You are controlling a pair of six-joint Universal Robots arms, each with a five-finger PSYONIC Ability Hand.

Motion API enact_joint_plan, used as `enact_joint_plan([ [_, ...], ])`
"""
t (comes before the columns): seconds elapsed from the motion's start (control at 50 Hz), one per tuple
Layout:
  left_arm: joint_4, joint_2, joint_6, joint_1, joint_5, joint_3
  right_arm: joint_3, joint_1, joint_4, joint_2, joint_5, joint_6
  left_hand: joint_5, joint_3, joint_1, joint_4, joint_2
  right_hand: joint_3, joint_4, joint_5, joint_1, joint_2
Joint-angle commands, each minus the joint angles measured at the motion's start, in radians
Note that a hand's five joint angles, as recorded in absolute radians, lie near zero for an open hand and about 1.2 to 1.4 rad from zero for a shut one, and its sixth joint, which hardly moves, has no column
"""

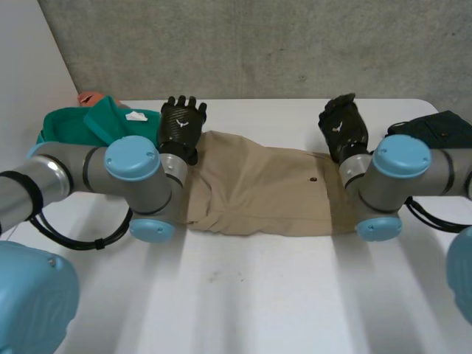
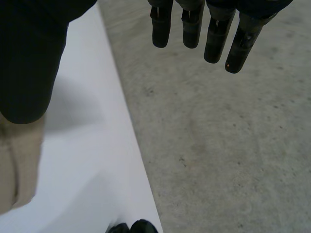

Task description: Fold the laundry.

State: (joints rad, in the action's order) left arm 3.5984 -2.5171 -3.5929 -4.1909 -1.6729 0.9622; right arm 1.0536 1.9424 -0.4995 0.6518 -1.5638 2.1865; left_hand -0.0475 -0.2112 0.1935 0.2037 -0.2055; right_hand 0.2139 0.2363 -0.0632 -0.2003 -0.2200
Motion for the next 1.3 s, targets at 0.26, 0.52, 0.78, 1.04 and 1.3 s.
enact_joint_plan([
  [0.26,-0.004,0.316,0.005,0.025,0.051,0.480,0.308,-0.168,0.619,0.414,0.182,0.467,0.047,0.037,-0.019,-0.029,0.031,-0.032,-0.055,0.056,0.019,0.038],
  [0.52,-0.001,0.107,-0.043,-0.032,0.048,0.265,0.424,-0.181,0.481,0.345,0.185,0.469,0.035,0.024,-0.006,-0.017,0.018,0.226,0.204,-0.202,-0.240,-0.220],
  [0.78,-0.013,0.162,-0.153,-0.038,0.030,0.374,0.422,-0.172,0.348,0.261,0.183,0.464,0.047,0.036,-0.018,-0.028,0.030,0.455,0.433,-0.431,-0.469,-0.449],
  [1.04,-0.013,0.350,-0.127,-0.001,0.025,0.467,0.485,-0.200,0.352,0.373,0.191,0.461,0.047,0.037,-0.019,-0.029,0.031,1.182,1.160,-1.159,-1.196,-1.176],
  [1.3,-0.018,0.468,-0.090,-0.011,0.028,0.576,0.606,-0.431,0.378,0.522,0.226,0.175,0.047,0.037,-0.019,-0.029,0.031,1.182,1.160,-1.159,-1.196,-1.176],
])
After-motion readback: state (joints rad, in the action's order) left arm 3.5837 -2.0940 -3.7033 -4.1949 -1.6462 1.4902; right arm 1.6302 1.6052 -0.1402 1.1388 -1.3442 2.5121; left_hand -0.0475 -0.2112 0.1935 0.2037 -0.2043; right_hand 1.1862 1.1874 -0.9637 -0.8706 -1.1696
